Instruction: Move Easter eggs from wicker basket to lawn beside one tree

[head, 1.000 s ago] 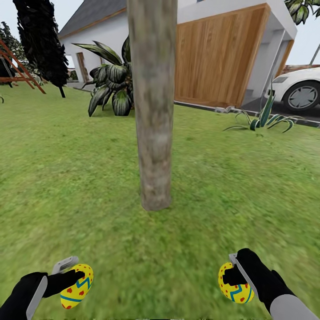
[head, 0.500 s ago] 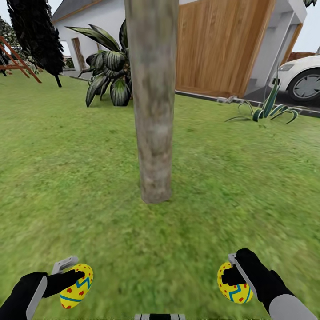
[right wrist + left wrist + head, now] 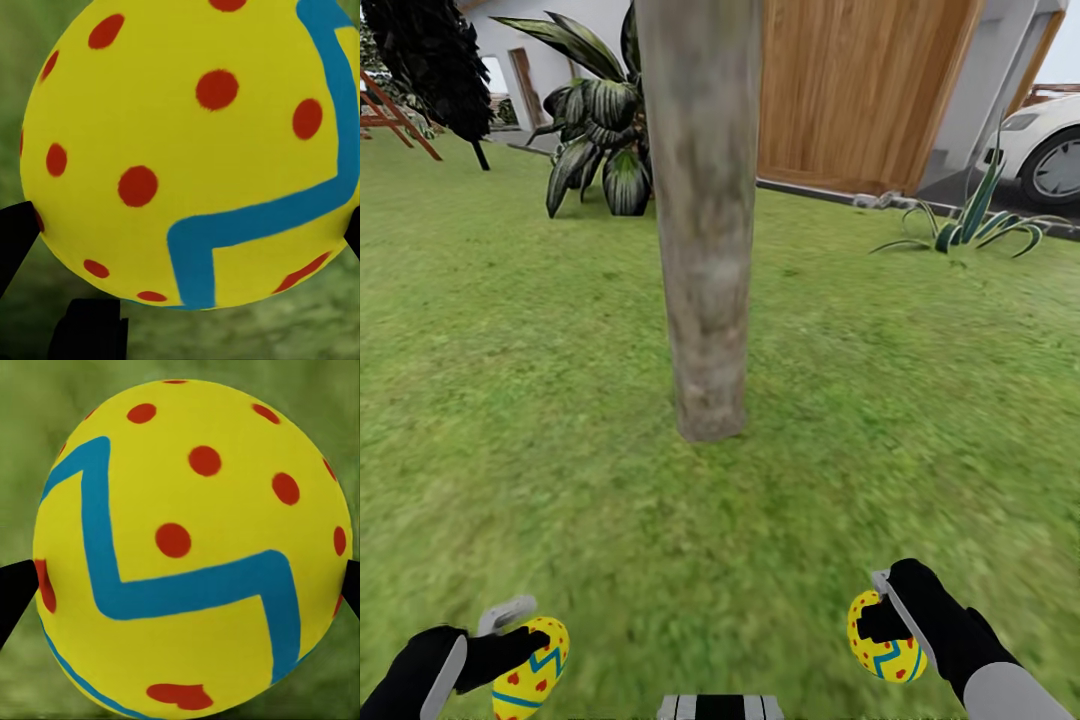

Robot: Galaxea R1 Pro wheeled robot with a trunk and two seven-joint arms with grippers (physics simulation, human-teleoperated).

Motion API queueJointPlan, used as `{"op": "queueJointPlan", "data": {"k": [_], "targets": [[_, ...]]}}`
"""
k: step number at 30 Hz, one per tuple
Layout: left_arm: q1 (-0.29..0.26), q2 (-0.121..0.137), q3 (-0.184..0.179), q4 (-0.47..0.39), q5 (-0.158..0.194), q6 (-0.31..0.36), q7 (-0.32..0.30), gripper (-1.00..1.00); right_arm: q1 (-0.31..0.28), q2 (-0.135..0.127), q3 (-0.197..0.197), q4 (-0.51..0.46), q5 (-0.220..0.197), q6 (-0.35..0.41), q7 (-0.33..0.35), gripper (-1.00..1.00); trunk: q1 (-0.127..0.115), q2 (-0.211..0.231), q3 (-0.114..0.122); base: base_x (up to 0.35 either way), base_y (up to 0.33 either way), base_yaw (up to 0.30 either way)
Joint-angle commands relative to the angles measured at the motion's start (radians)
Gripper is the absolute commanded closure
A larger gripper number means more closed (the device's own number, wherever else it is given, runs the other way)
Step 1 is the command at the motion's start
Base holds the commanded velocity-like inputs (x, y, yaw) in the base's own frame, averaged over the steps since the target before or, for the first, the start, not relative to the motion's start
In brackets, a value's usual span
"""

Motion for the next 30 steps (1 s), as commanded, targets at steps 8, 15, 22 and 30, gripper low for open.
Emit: {"op": "queueJointPlan", "data": {"k": [8,15,22,30], "targets": [[0.000,-0.004,0.010,-0.012,-0.017,0.053,0.079,1.00,-0.001,0.000,0.005,-0.005,-0.002,0.008,0.004,1.00,0.003,-0.002,-0.032,0.000,0.000,0.000],[0.000,-0.009,0.009,-0.071,-0.016,0.052,0.078,1.00,-0.001,0.000,0.005,-0.004,-0.001,0.009,0.005,1.00,0.006,-0.004,-0.059,0.000,0.000,0.000],[0.000,-0.009,0.007,-0.069,-0.018,0.050,0.079,1.00,-0.001,0.002,0.005,-0.004,-0.002,0.009,0.005,1.00,0.010,-0.006,-0.086,0.000,0.000,0.000],[0.000,-0.014,0.008,-0.069,-0.017,0.047,0.084,1.00,-0.001,0.002,0.005,-0.004,-0.002,0.009,0.005,1.00,0.013,-0.007,-0.117,0.000,0.000,0.000]]}}
